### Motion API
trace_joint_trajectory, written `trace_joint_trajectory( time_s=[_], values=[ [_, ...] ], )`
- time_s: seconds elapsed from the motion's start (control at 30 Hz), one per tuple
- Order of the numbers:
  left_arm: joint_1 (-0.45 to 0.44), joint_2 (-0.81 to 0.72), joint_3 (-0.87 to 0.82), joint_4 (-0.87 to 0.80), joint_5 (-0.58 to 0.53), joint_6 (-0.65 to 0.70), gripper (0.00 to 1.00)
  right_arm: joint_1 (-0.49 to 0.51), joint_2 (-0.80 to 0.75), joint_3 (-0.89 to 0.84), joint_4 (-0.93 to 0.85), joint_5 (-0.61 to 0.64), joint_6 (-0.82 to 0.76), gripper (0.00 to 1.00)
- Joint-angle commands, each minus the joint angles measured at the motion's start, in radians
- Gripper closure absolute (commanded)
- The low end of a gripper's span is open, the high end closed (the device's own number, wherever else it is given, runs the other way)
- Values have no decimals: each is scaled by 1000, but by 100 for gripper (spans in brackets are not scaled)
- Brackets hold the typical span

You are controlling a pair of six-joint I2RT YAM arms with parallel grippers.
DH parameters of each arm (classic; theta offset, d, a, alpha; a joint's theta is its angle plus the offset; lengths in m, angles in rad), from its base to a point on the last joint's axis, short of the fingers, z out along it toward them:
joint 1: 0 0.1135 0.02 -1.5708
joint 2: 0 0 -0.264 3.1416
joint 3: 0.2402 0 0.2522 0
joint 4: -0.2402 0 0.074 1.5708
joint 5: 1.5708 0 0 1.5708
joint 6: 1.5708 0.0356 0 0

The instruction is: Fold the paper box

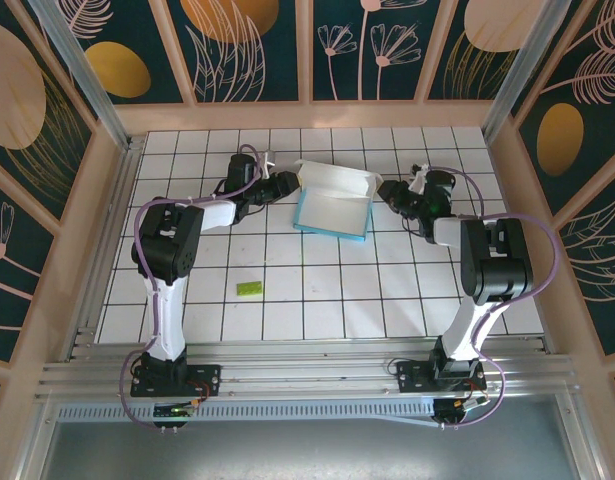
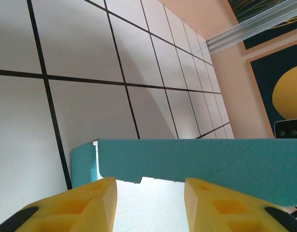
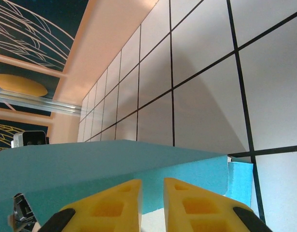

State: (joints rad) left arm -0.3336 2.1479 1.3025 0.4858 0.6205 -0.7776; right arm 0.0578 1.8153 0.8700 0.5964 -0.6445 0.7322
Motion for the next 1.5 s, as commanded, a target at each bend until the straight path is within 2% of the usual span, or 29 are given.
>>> trace_joint_trajectory(
  time_s=[0.0, 1.03, 1.47],
  values=[
    [-12, -39, -12, 47, 27, -3, 59, 17, 5, -17, 47, 24, 24, 80],
    [-13, -55, -56, 27, 15, 45, 59, 70, 39, -77, 150, 69, 109, 81],
    [-13, -54, -72, 28, 18, 56, 59, 100, 68, -60, 121, 133, 133, 81]
  ],
)
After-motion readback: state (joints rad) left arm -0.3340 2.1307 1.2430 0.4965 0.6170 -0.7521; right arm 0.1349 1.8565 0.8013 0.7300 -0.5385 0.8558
